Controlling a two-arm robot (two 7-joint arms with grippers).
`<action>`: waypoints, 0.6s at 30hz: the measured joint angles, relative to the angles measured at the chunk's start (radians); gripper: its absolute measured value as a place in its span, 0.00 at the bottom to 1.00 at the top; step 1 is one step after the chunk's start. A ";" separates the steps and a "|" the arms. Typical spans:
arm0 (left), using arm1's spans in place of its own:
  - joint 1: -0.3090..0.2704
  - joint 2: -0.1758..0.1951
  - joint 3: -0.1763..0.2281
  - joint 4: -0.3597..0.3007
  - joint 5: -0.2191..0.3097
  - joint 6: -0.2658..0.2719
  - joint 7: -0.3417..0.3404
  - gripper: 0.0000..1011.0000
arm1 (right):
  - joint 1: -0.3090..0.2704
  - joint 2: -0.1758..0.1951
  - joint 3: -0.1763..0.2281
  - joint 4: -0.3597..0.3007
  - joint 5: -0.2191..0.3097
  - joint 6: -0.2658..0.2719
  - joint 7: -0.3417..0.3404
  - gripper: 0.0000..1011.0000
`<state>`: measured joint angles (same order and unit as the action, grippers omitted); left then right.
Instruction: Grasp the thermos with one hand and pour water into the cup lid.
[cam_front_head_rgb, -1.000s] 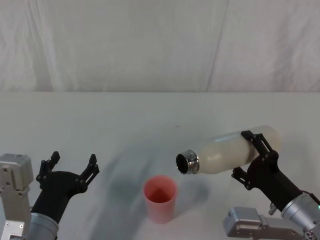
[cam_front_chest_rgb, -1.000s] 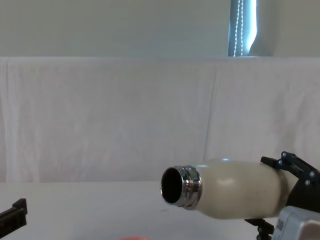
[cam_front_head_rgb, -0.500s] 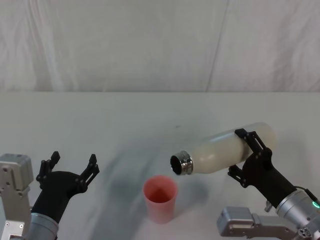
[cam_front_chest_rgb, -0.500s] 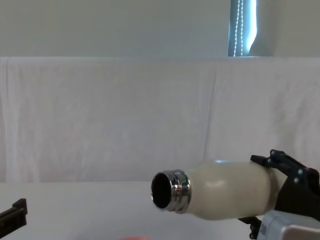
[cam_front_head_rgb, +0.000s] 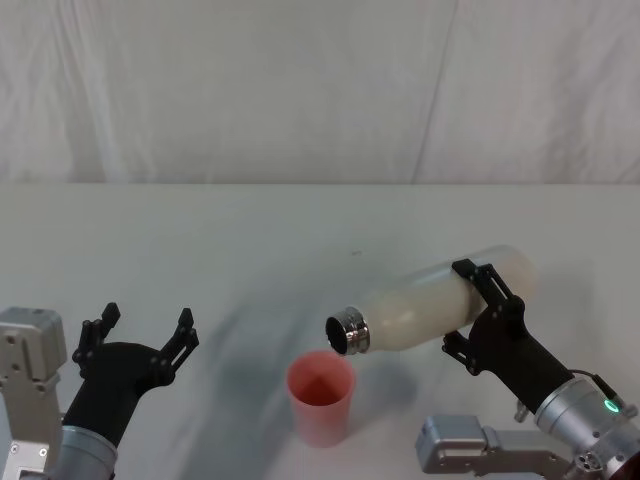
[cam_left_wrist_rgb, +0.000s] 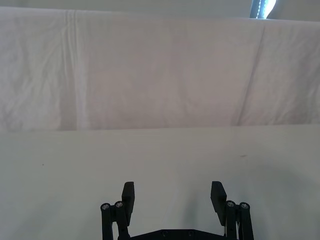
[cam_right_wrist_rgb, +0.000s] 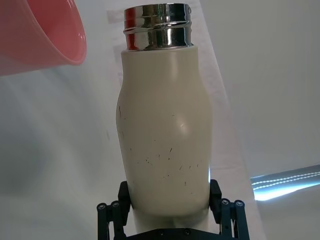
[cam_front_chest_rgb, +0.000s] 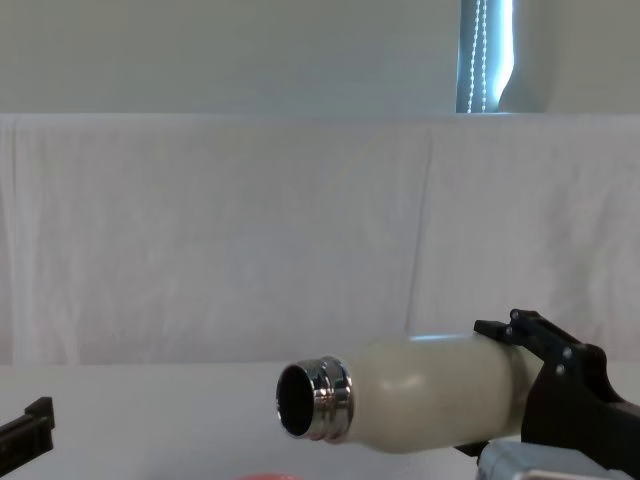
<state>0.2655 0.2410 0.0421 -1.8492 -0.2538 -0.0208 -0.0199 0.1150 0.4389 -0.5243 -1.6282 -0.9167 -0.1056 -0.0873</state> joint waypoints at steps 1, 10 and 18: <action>0.000 0.000 0.000 0.000 0.000 0.000 0.000 0.99 | 0.002 0.000 -0.003 0.001 -0.002 0.000 -0.001 0.94; 0.000 0.000 0.000 0.000 0.000 0.000 0.000 0.99 | 0.008 0.008 -0.016 0.004 -0.016 0.006 -0.009 0.94; 0.000 0.000 0.000 0.000 0.000 0.000 0.000 0.99 | 0.010 0.012 -0.021 0.004 -0.021 0.011 -0.010 0.94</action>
<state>0.2655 0.2410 0.0422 -1.8492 -0.2538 -0.0208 -0.0199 0.1254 0.4510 -0.5453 -1.6238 -0.9377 -0.0946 -0.0976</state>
